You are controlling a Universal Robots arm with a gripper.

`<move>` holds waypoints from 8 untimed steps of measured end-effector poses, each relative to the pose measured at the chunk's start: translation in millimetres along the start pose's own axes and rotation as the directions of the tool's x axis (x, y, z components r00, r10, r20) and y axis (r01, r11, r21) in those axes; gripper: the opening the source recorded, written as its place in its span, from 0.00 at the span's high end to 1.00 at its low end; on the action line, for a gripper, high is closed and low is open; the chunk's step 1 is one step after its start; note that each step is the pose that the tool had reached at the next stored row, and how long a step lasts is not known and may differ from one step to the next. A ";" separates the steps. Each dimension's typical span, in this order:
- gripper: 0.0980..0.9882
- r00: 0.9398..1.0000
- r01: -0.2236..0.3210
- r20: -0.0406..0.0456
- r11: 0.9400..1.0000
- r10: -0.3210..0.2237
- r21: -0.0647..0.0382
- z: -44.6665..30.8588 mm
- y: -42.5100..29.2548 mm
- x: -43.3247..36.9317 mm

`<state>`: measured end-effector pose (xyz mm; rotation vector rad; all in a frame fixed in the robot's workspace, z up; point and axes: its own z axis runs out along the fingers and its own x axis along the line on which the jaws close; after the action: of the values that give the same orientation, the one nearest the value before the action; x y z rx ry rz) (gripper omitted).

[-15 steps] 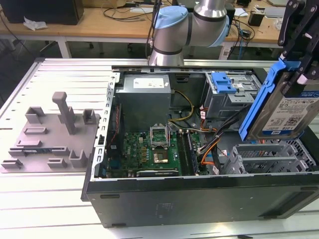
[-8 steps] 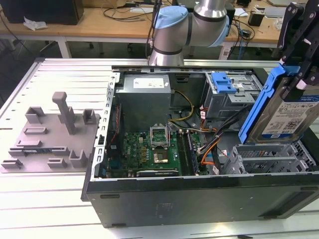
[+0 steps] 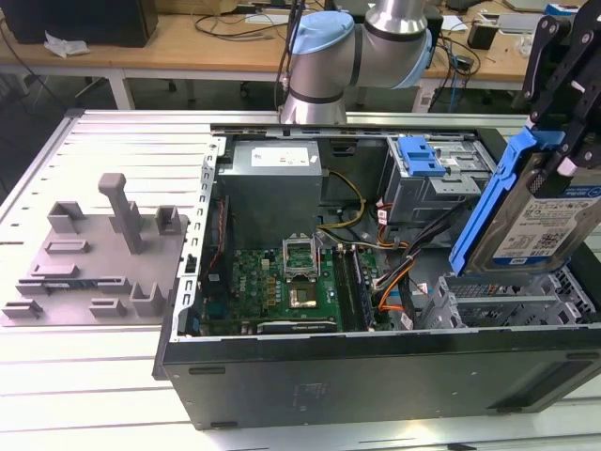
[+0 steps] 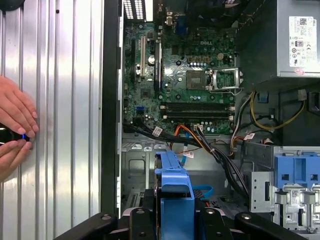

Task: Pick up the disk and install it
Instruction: 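Insert the disk into the insertion slot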

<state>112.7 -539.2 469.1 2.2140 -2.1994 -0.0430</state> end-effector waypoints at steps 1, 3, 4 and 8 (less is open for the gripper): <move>0.70 1.000 0.001 0.000 1.000 -0.001 0.000 0.5 -0.2 0.0; 0.70 1.000 0.003 0.000 1.000 -0.003 0.000 2.1 -0.7 0.2; 0.70 1.000 0.003 0.000 1.000 -0.003 0.000 2.4 -0.8 0.2; 0.70 1.000 0.005 0.000 1.000 -0.005 0.000 4.1 -1.2 0.4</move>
<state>113.7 -539.6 464.9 2.2199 -2.1933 -0.0429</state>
